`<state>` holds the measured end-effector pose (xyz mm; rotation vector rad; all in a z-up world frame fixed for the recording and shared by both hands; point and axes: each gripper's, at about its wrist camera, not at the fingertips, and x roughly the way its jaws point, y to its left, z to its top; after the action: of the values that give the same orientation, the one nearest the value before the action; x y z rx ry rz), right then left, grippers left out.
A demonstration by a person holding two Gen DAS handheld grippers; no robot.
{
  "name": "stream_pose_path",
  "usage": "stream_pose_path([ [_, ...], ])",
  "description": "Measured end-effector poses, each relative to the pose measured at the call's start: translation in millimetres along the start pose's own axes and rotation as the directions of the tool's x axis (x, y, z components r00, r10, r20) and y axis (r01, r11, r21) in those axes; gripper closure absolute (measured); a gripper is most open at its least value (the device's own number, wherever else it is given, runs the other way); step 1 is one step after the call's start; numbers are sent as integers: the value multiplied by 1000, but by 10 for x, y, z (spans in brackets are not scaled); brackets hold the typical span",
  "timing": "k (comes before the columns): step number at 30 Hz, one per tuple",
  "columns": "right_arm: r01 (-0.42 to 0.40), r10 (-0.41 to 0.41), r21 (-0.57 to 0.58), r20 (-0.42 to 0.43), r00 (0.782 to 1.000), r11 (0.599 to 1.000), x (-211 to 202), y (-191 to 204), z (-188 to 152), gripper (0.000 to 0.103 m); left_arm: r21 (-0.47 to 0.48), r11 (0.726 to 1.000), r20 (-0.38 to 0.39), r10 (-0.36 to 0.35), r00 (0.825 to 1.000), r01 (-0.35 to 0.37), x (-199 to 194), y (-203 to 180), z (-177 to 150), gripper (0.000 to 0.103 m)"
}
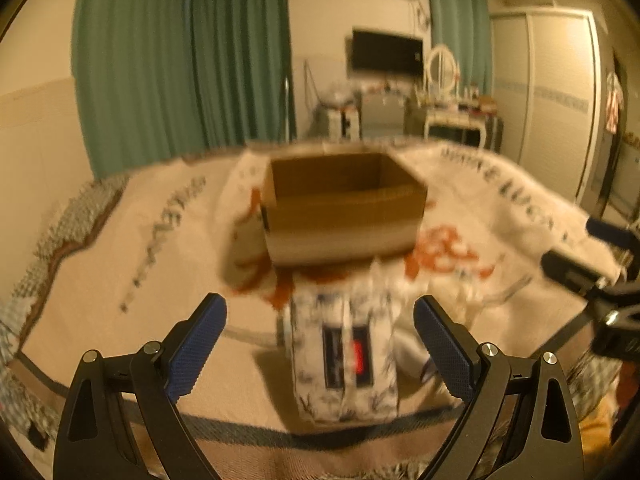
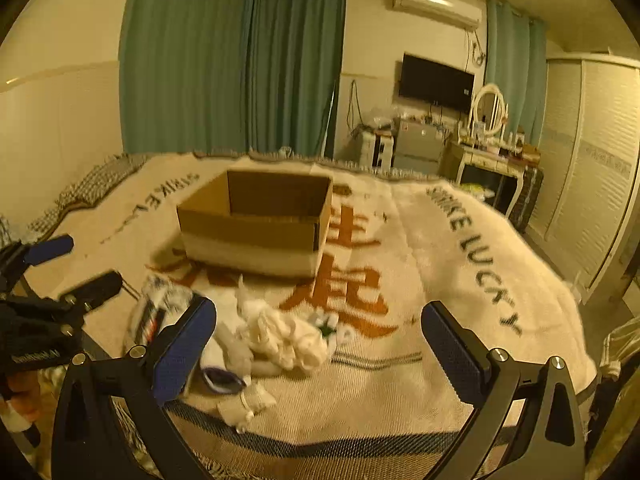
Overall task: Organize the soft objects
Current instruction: 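Grasp the floral tissue pack with the left gripper while the right gripper grasps the rolled sock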
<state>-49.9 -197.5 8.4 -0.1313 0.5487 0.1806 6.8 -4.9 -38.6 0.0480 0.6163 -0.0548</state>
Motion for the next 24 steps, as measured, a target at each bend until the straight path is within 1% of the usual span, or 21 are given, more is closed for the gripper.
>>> stream_pose_path([
  [3,-16,17,13,-42,999,1000,157,-6,-84,0,-3,1000,-85,-15,996,15,248,-43,-196,8],
  [6,-25,26,8,-69,997,1000,286,16,-136,0,-8,999,-159,-44,986,43,440,-93,-357,8],
  [8,-29,29,7,-84,996,1000,357,23,-166,0,-9,998,-194,-58,979,57,533,-114,-417,8],
  [11,-32,33,6,-108,994,999,462,39,-200,0,-17,997,-219,-73,973,72,634,-127,-440,9],
  [13,-32,32,4,-121,992,999,524,54,-214,0,-17,997,-226,-82,971,81,696,-123,-429,18],
  [16,-33,32,-1,-144,989,999,602,79,-220,0,-25,995,-216,-103,971,100,682,-98,-397,25],
  [17,-34,33,-5,-150,988,999,627,93,-225,0,-22,995,-209,-98,973,96,674,-82,-388,28],
  [21,-31,28,-17,-167,986,999,703,123,-228,0,-16,998,-181,-57,982,55,538,13,-323,31],
  [23,-25,22,-19,-166,986,1000,735,129,-222,1,-32,998,-142,-54,988,50,427,100,-233,31],
  [24,-32,29,-13,-172,985,999,769,125,-214,3,-36,998,-126,-52,991,48,393,133,-187,31],
])
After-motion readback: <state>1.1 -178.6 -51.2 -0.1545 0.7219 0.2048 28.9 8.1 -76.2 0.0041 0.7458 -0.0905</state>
